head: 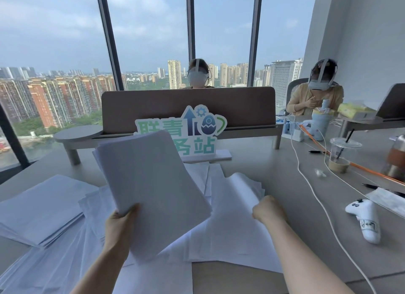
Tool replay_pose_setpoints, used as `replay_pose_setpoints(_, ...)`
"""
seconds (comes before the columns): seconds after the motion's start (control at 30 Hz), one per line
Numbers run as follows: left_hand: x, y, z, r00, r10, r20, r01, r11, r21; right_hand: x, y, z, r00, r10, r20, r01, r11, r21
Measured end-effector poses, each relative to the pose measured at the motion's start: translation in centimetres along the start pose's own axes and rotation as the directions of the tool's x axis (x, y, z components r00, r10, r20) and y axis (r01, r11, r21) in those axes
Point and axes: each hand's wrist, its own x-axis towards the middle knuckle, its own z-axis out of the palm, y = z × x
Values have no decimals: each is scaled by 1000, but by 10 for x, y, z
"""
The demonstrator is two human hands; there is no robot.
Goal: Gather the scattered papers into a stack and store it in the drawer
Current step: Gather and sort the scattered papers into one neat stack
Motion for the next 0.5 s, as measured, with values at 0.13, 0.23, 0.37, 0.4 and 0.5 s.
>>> replay_pose_setpoints(0.13,3,0,-3,1000,-2,-7,2,1000,9,-3,9,-9,987,-117,-108,117,993,-2)
replay_pose_setpoints(0.23,5,-2,-4,1000,-4,-12,5,1000,20,-6,11,-19,965,-225,-138,230,973,27)
replay_pose_setpoints(0.37,5,-1,-5,1000,-10,-20,10,1000,24,-11,9,-40,944,-289,-162,313,938,151)
replay_pose_setpoints(0.4,6,-1,-6,1000,-6,-19,6,999,31,-13,8,-47,942,-293,-164,321,930,181)
replay_pose_setpoints(0.5,6,-2,-7,1000,10,-10,-10,999,52,-14,6,-65,933,-299,-198,335,924,184)
